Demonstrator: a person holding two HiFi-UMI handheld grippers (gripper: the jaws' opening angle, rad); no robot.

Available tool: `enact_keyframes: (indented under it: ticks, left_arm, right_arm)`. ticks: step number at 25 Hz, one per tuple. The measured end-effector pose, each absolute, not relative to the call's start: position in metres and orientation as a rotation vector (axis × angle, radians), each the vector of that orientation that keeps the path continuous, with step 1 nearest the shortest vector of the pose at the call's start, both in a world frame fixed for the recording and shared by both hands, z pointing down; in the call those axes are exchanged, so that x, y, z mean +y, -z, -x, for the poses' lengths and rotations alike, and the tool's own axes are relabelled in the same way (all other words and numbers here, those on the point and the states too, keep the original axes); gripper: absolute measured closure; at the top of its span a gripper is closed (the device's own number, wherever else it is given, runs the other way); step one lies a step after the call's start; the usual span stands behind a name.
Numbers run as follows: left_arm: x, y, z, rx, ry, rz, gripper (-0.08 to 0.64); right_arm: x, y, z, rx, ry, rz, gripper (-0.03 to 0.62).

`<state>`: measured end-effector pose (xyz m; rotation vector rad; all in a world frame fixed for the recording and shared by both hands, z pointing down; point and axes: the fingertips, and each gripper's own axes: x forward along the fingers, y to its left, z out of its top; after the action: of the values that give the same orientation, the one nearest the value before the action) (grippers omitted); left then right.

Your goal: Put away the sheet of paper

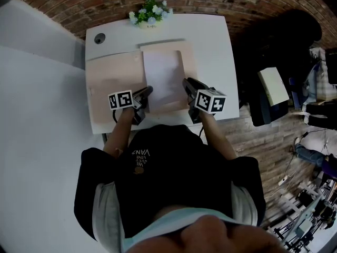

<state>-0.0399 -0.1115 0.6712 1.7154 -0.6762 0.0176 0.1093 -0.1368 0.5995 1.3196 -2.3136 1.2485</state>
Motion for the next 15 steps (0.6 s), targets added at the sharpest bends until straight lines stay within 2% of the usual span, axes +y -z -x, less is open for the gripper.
enact_keyframes:
  ticks: [15]
  left_arm:
    - [-0.113, -0.673, 0.018, -0.641, -0.035, -1.689, 0.56]
  right_arm:
    - [-0.138, -0.599, -0.115, -2.317, -1.26, -1.325, 0.505]
